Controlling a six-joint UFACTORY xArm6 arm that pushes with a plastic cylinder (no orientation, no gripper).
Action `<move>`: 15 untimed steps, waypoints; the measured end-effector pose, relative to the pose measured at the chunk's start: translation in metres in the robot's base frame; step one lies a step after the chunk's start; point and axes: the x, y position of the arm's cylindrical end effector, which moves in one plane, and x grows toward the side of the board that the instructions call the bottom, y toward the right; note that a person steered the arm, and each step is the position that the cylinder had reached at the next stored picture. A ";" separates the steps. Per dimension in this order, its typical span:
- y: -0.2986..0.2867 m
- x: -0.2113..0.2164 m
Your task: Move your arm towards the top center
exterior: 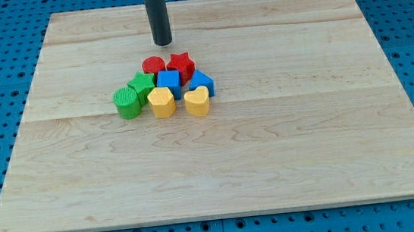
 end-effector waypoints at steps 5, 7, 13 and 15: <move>-0.004 -0.003; 0.030 -0.017; 0.179 0.044; 0.210 0.126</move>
